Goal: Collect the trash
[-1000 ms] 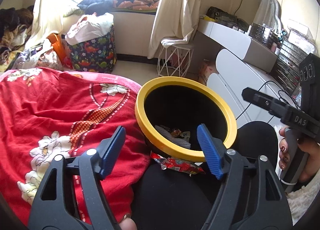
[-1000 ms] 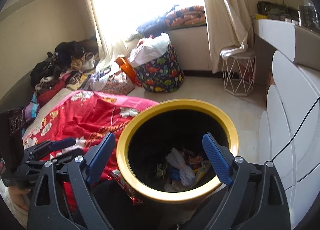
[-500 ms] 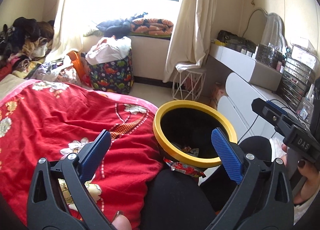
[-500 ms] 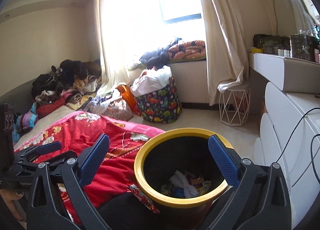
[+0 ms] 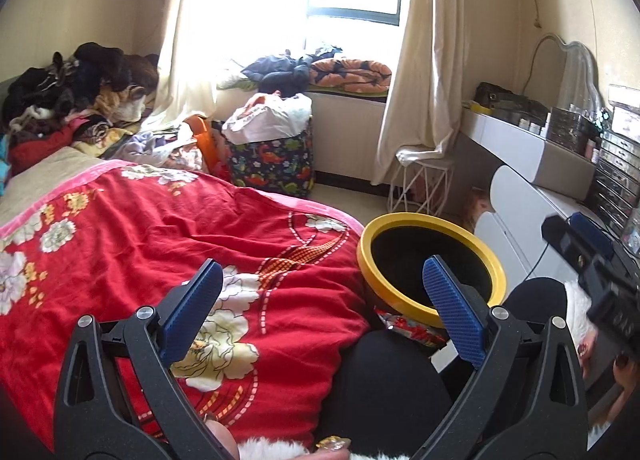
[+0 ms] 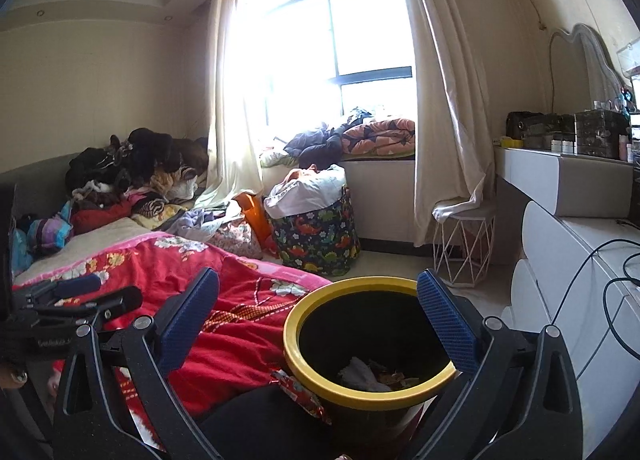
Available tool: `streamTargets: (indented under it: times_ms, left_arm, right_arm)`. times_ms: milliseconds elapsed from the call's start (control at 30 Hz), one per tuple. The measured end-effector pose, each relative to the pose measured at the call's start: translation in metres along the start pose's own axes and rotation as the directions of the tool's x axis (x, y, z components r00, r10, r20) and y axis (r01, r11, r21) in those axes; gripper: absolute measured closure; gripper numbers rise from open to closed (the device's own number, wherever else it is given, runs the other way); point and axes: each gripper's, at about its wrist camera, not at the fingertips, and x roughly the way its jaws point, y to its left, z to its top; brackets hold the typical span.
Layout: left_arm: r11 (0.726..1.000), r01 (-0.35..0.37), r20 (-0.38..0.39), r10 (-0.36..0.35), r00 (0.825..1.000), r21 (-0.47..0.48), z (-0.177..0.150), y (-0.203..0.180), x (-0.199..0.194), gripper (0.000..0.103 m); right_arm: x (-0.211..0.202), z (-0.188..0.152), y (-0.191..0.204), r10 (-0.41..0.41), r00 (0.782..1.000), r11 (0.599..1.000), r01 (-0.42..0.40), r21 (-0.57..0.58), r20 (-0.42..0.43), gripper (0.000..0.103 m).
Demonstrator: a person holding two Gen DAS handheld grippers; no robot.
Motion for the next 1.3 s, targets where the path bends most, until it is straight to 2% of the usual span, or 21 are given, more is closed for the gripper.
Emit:
streamTargets:
  times_ms: [200,333,1300]
  left_arm:
    - [1.000,-0.022,0.010,0.022,1.000,-0.017,-0.0003,0.0015,-0.0013,0.011]
    - [0.999,-0.032,0.004,0.032,0.999,-0.019,-0.0011,0.0012,0.0001,0.011]
    - [0.998,-0.052,0.009,0.052,0.999,-0.023,0.0008,0.0042,-0.0020,0.011]
  right_arm:
    - [-0.0002,-0.0009,0.0042,0.013,1.000,1.000,-0.013,-0.017,0.020,0.006]
    - [0.0045,-0.0020,0.0016,0.011,1.000,1.000,-0.011,-0.007,0.004,0.006]
    - [0.0056,-0.0031,-0.0025,0.006,1.000,1.000,-0.006,0.003,-0.001,0.006]
